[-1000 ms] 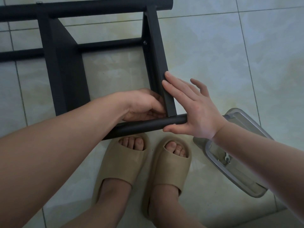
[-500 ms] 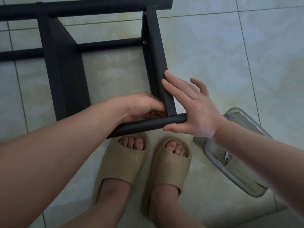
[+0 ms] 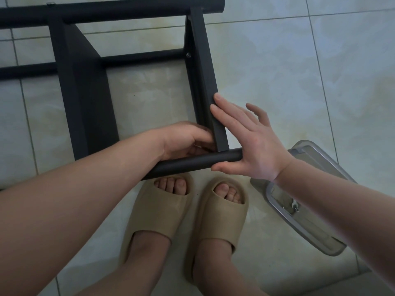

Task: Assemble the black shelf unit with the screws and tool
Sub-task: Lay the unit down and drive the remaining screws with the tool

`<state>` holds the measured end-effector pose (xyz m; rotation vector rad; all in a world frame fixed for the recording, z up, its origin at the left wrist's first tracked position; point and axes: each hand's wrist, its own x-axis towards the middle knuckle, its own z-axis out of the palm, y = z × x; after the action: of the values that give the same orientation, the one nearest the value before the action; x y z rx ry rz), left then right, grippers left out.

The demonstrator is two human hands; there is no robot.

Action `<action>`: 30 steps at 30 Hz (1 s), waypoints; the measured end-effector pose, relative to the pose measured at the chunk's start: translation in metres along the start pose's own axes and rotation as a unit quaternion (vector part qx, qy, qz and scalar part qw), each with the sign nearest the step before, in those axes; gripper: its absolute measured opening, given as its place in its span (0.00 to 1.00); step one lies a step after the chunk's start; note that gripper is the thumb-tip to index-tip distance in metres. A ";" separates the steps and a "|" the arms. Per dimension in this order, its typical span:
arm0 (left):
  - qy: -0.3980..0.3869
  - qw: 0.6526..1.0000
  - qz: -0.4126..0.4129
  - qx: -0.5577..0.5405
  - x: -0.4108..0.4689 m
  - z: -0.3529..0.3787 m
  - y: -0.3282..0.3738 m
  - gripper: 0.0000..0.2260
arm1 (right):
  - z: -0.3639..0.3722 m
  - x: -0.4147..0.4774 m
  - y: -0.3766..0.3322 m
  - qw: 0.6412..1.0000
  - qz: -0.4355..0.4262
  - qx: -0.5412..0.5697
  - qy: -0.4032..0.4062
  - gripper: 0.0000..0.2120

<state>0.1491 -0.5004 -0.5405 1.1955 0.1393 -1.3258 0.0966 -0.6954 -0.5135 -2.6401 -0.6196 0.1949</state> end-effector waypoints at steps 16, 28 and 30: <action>0.016 1.000 0.013 0.016 -0.002 0.004 0.002 0.07 | -0.001 -0.001 -0.001 1.000 0.002 0.004 0.000 0.50; 0.014 1.000 0.017 -0.008 0.001 0.003 0.001 0.06 | 0.000 0.000 0.001 1.000 0.001 0.011 -0.001 0.50; 0.013 1.000 0.015 0.003 0.001 0.002 0.001 0.06 | 0.001 0.000 0.001 1.000 0.001 0.010 0.000 0.50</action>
<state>0.1486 -0.5031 -0.5399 1.2161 0.1355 -1.2846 0.0967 -0.6958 -0.5143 -2.6215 -0.6129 0.2015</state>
